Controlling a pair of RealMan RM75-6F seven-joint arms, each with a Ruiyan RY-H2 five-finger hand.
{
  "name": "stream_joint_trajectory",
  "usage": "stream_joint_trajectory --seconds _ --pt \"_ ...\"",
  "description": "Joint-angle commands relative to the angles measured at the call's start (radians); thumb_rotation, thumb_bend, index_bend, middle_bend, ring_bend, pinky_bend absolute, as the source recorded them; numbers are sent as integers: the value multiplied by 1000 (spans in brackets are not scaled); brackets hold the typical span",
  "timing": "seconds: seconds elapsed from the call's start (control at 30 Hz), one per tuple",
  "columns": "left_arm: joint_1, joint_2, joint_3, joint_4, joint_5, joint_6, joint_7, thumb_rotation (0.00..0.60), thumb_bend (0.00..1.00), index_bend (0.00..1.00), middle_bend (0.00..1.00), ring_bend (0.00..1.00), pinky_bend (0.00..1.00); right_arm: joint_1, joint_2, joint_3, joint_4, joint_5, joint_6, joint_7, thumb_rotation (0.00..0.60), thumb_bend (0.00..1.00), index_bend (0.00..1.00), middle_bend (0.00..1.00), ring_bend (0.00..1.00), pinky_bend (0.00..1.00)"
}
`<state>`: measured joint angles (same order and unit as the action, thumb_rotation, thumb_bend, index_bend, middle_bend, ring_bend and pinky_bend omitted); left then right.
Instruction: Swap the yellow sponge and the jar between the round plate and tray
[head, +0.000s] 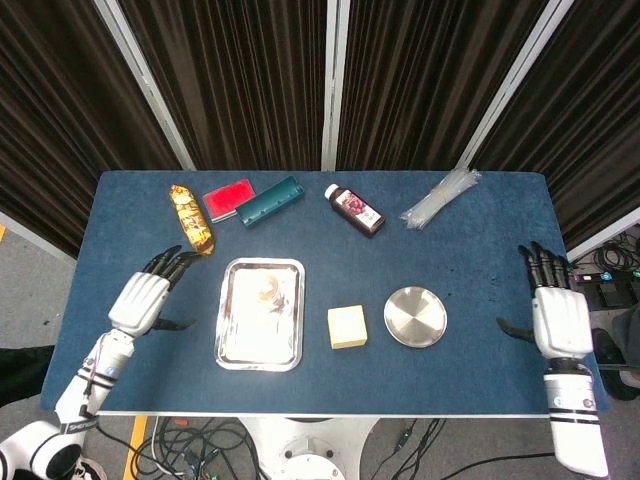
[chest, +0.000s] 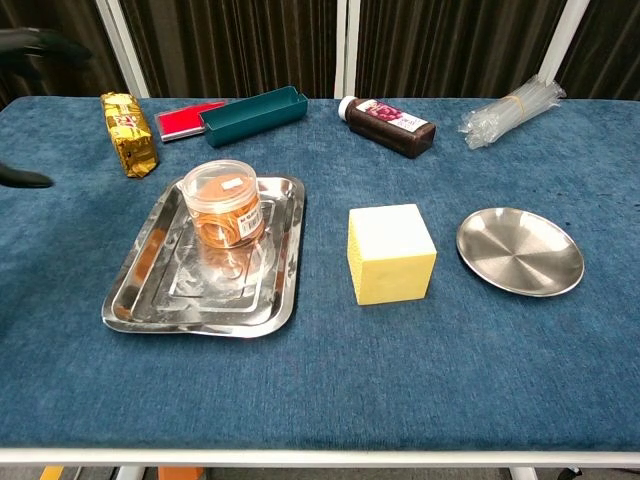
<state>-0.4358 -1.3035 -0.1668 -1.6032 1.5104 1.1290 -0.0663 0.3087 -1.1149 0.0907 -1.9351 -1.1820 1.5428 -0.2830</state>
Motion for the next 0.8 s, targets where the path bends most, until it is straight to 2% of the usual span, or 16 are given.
stream_joint_trajectory --seconds 0.03,0.3,0.57,0.7,0.8 --pt "-111 -37 -35 38 -49 -131 8 600 0 113 113 12 138 -48 43 17 34 -18 29 72 600 0 0 0 0 0" --pt "-259 -149 -40 157 -83 -280 73 600 0 100 83 12 145 -77 57 43 67 -9 9 126 600 0 0 0 0 0" --pt "-335 -205 -25 223 -91 -337 110 600 0 104 89 12 144 -95 57 60 88 5 -16 153 600 0 0 0 0 0" --pt "-360 -214 -6 241 -105 -378 97 600 0 139 111 71 168 -105 59 68 100 5 -26 168 600 0 0 0 0 0" --pt "-370 -234 0 266 -98 -368 93 600 9 184 167 99 200 -112 58 73 110 11 -34 180 600 0 0 0 0 0"
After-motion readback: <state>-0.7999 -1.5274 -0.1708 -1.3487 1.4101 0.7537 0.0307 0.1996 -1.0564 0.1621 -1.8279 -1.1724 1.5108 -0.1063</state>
